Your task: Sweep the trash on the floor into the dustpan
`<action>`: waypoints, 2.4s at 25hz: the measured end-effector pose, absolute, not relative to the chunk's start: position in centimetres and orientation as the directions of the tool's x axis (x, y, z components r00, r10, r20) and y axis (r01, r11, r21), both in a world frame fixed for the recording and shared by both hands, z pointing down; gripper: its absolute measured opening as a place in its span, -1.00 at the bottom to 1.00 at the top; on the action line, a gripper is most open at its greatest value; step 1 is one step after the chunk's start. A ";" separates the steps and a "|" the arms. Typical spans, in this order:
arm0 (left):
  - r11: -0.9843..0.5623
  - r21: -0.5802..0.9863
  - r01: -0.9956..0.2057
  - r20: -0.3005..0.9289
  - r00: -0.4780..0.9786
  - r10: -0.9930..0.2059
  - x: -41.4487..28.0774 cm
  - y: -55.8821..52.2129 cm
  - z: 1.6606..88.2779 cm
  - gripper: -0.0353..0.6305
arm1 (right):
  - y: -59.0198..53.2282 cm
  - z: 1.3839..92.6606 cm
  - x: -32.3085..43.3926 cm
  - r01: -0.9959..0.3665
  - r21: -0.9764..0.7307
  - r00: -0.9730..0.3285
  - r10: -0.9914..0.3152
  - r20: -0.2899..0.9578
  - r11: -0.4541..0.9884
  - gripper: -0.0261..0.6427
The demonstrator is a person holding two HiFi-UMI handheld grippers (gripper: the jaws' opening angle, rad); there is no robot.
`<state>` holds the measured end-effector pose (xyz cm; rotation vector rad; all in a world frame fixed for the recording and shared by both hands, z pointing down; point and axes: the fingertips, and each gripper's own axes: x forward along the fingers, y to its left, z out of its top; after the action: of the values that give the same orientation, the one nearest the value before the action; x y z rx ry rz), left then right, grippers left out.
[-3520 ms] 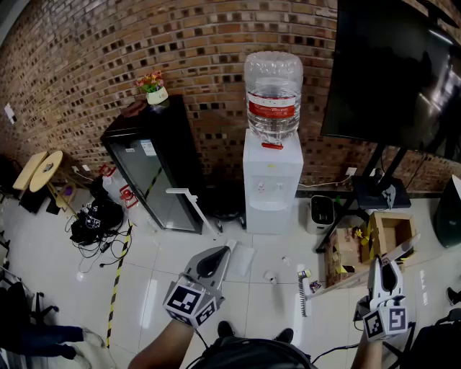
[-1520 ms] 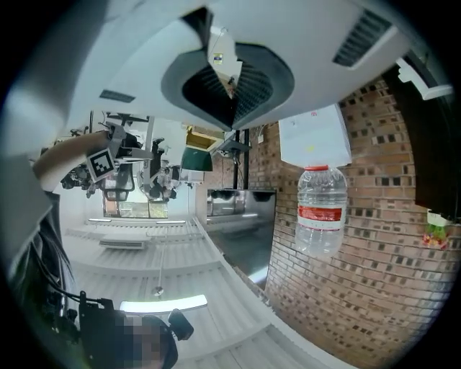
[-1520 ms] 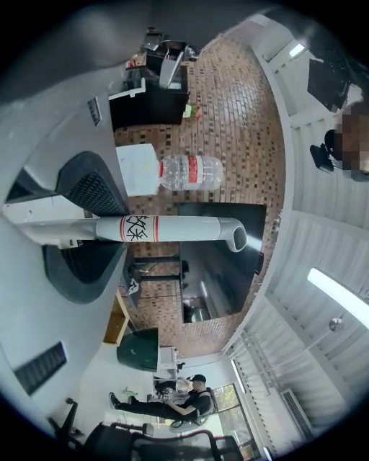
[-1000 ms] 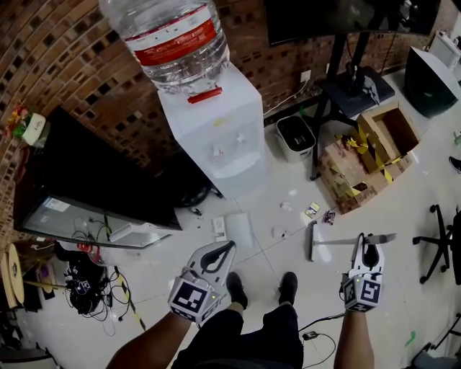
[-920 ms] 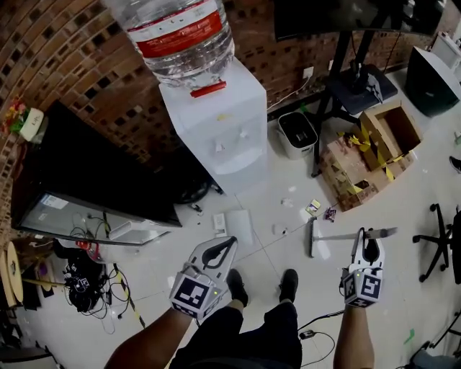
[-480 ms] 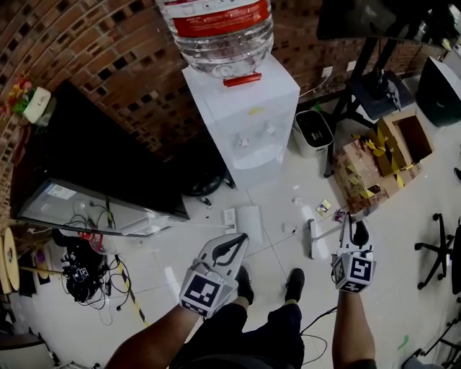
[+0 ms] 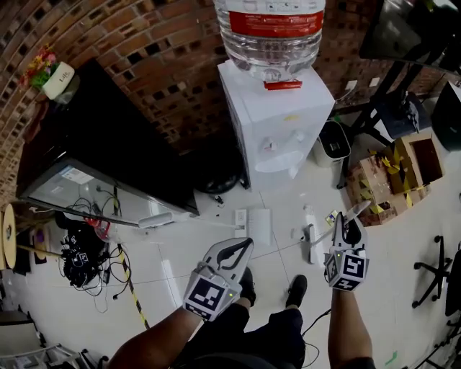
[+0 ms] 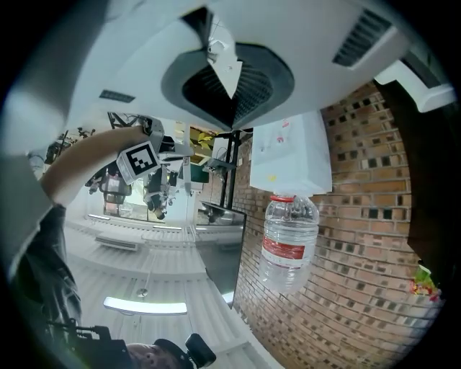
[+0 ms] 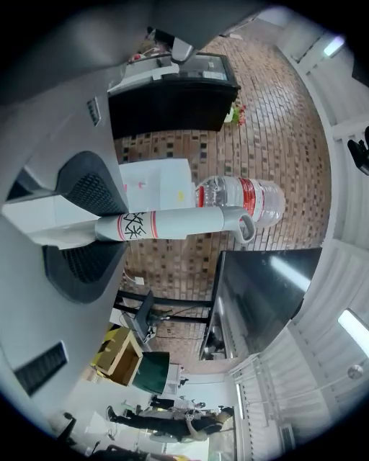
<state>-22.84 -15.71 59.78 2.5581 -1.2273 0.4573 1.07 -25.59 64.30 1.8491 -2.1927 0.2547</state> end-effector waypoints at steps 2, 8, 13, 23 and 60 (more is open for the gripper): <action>-0.597 0.105 -0.796 0.389 0.585 -0.712 -23.5 -15.4 59.7 -0.86 | -26.0 64.3 -0.6 -0.980 0.029 -0.179 -0.935 0.305 0.197 -0.58; -0.582 0.105 -0.807 0.397 0.570 -0.719 -25.2 -14.6 59.9 -0.86 | -26.8 64.3 -5.1 -0.968 -0.006 -0.239 -0.922 0.304 0.249 -0.57; -0.576 0.111 -0.810 0.394 0.568 -0.723 -26.2 -14.5 60.0 -0.86 | -27.3 63.8 -8.5 -0.957 -0.040 -0.285 -0.913 0.291 0.286 -0.57; -0.557 0.115 -0.822 0.380 0.555 -0.740 -28.3 -15.2 59.2 -0.86 | -26.6 62.5 -16.1 -0.908 -0.132 -0.419 -0.867 0.270 0.398 -0.57; -0.577 0.104 -0.810 0.154 0.586 -0.796 -12.4 -13.0 32.3 -0.86 | -12.6 25.8 6.2 -0.868 -0.023 -0.497 -0.868 -0.004 0.497 -0.58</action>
<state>-12.40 -13.02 32.35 2.6499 -1.3533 0.1348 6.19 -12.64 25.77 1.5829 -2.7304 0.0278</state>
